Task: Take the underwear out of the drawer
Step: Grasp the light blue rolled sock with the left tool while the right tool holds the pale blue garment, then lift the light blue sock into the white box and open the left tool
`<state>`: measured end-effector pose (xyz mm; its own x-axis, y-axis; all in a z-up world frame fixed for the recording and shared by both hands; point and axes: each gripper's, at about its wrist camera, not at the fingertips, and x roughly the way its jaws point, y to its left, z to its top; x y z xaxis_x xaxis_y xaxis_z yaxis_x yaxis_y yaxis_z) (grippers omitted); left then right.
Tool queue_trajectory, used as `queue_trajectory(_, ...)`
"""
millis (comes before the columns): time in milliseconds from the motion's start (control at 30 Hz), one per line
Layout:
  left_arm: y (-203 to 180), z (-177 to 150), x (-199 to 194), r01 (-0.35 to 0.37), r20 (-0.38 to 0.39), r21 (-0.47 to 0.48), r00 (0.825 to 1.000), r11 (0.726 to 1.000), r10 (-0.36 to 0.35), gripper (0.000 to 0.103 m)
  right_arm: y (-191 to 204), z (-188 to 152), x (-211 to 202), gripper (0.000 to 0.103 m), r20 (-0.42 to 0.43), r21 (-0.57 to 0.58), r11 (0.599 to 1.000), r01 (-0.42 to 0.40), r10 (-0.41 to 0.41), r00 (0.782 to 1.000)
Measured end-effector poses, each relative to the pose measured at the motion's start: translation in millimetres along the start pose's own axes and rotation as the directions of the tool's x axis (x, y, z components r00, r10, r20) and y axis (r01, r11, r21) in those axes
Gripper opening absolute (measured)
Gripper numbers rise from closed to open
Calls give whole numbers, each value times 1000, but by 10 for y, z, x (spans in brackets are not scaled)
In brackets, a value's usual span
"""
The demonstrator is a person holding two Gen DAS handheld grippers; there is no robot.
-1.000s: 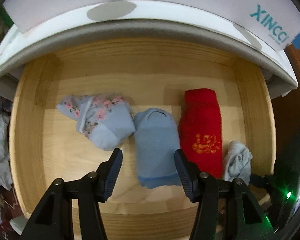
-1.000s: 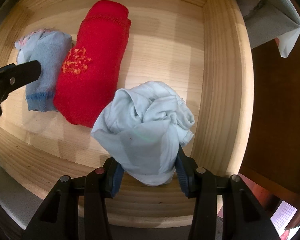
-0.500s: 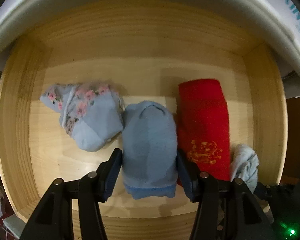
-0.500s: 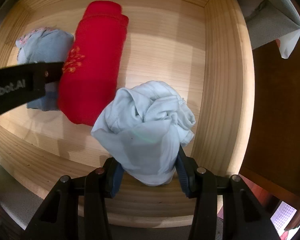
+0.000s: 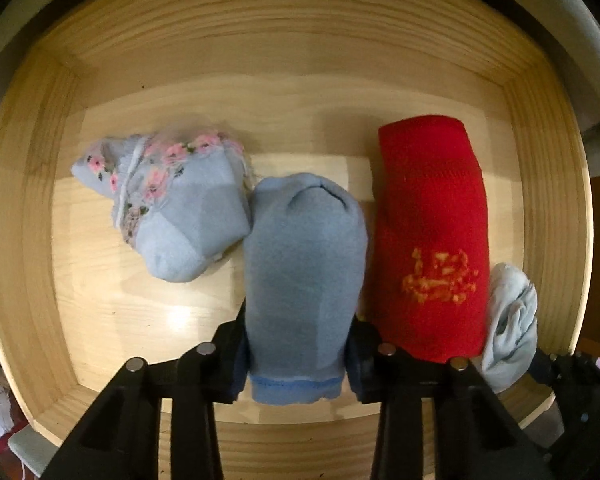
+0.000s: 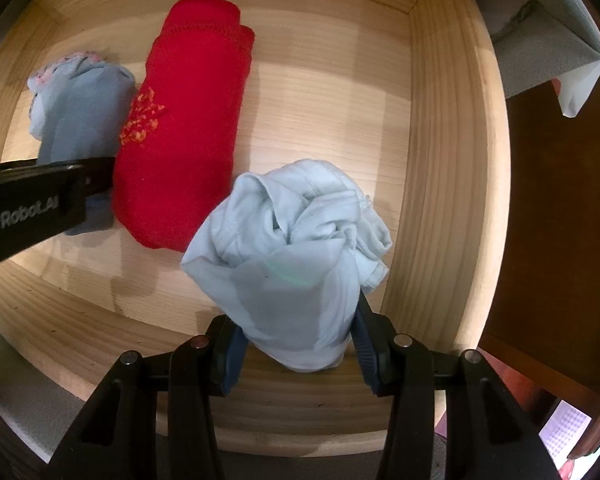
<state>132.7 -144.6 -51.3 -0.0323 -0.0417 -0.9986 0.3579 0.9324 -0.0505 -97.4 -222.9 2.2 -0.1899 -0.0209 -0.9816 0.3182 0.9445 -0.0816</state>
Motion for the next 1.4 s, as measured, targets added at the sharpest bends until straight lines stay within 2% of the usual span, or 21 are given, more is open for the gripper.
queue_trajectory(367, -19, -282, -145, -2, 12, 34, 1000, 999, 1, 35, 73, 44, 50, 45, -10, -4, 1000, 11, -11, 1000)
queue_trajectory(733, -6, -560, -435, 2, 83, 85, 996, 996, -9, 35, 178, 56, 102, 44, -18, -5, 999, 32, -32, 999)
queue_trajectory(933, 103, -714, -646, -6, 152, 111, 988, 994, -11, 35, 180, 45, 122, 42, -11, 28, 1000, 1, 0, 1000)
queue_trajectory(1233, 350, -967, -952, 9, 208, 129, 978, 992, -36, 35, 62, 73, 136, 39, -8, 32, 1000, -2, 2, 1000)
queue_trajectory(1400, 404, -932, -1228, 12, 253, 155, 966, 988, -52, 35, 85, 61, 66, 39, -9, 31, 1000, 0, 0, 1000)
